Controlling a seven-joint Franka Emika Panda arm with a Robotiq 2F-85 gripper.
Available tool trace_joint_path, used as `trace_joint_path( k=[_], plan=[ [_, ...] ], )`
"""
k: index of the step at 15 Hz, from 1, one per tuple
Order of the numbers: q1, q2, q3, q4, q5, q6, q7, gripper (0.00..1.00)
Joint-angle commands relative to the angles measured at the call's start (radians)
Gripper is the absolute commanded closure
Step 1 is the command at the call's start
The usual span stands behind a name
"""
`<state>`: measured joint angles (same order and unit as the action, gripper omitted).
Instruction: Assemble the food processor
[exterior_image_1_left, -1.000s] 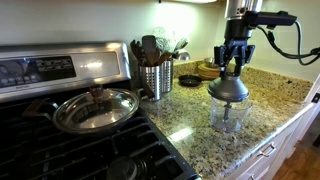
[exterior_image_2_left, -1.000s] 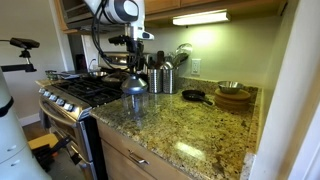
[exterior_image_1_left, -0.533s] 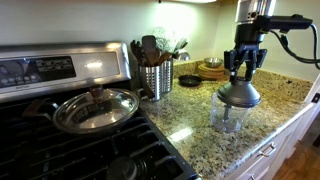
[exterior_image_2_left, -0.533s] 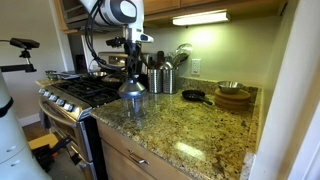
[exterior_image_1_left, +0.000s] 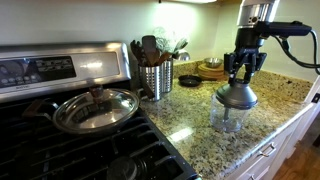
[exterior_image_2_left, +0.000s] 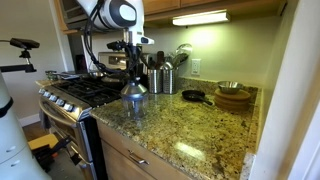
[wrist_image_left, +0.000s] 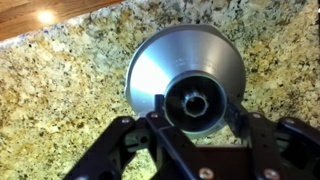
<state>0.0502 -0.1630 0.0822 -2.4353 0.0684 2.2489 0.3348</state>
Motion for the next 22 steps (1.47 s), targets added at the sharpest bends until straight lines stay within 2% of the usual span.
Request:
trace_joint_path(
  k=[1, 22],
  plan=[
    [-0.005, -0.028, -0.003, -0.028, 0.014, 0.035, 0.006, 0.65],
    [-0.002, 0.041, 0.002, 0.029, 0.003, 0.042, -0.014, 0.65]
  ],
)
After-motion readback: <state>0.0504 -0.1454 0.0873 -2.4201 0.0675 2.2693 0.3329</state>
